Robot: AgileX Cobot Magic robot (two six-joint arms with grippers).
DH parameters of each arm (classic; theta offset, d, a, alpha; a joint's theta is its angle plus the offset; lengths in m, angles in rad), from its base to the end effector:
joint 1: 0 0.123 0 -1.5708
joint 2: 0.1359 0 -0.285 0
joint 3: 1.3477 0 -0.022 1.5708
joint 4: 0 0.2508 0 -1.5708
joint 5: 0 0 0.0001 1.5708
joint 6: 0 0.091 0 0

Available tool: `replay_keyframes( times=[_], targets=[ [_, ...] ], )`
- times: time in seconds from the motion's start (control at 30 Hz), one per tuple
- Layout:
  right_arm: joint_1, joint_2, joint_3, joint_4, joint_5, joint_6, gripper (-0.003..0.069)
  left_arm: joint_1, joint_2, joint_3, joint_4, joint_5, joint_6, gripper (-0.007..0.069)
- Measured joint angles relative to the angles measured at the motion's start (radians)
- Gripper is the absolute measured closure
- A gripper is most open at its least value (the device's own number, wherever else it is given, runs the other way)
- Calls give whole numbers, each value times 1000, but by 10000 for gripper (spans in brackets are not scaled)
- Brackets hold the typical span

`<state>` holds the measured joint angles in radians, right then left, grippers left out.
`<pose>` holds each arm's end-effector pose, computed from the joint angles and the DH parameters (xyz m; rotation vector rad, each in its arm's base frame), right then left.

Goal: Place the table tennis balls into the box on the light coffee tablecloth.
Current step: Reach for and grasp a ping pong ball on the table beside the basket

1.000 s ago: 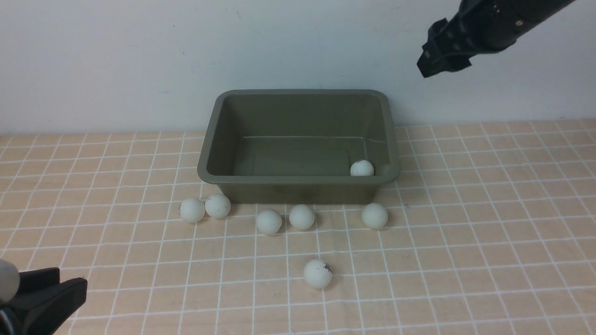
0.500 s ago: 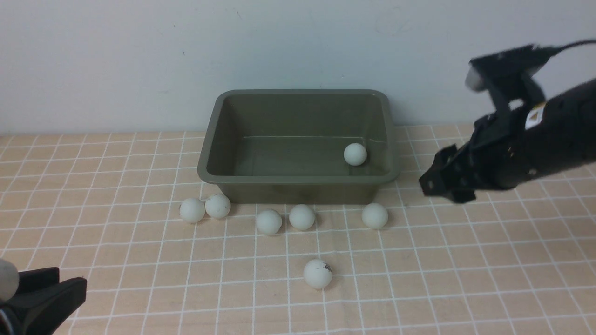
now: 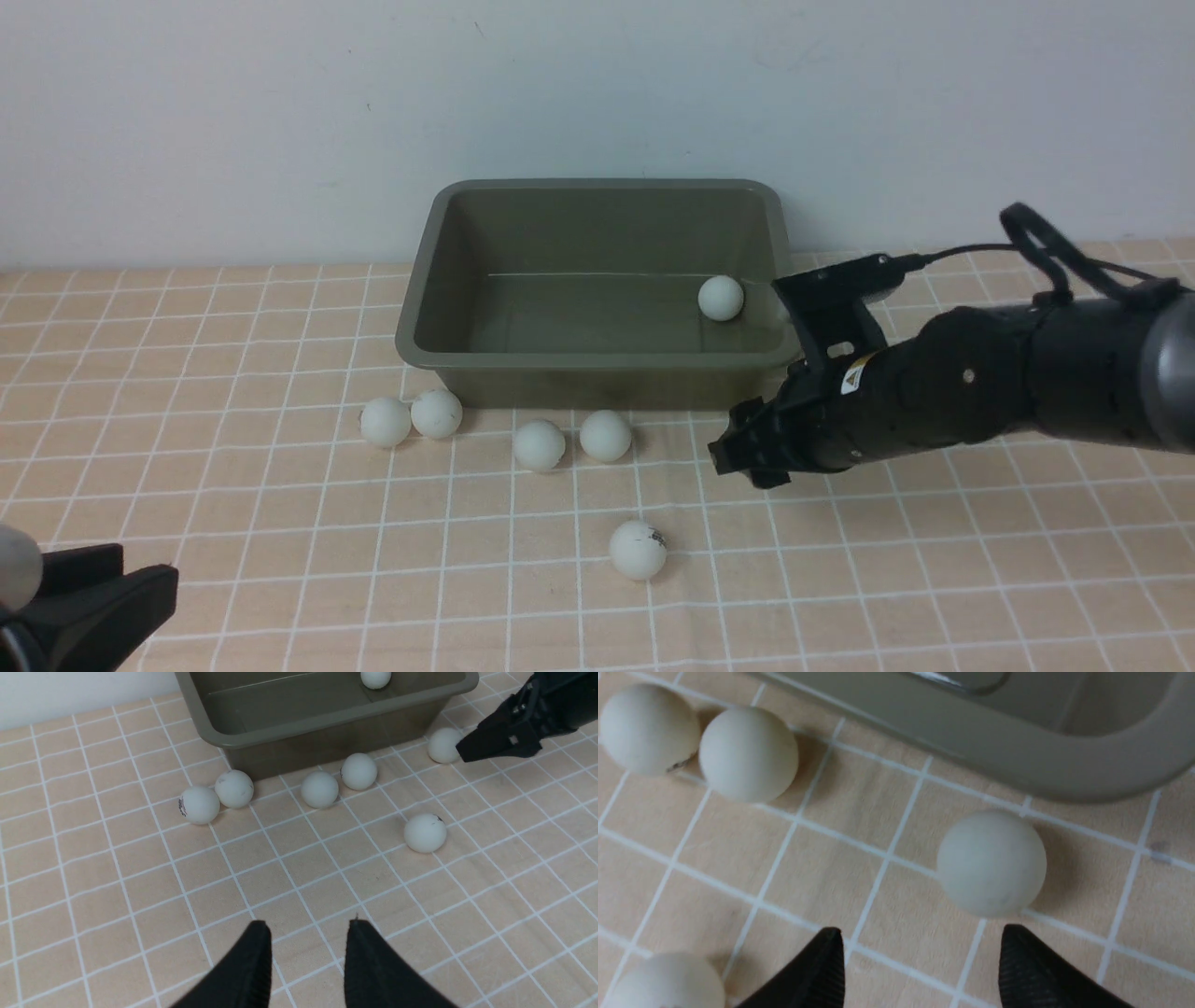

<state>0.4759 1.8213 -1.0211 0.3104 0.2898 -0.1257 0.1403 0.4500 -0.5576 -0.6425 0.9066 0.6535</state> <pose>0.3174 0.1726 0.1638 -0.4257 2.5604 0.3548 0.0757 -0.0327 0.3052 0.3604 2.0784 -0.3179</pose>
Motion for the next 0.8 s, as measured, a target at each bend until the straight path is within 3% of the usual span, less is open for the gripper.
replay_keyframes(
  times=[0.23,0.8],
  targets=[
    [0,37,-5,4,-94,28,251,0,0,0,0,29,0,449],
    [-3,90,-5,-21,-150,27,244,0,0,0,0,48,-1,449]
  ],
)
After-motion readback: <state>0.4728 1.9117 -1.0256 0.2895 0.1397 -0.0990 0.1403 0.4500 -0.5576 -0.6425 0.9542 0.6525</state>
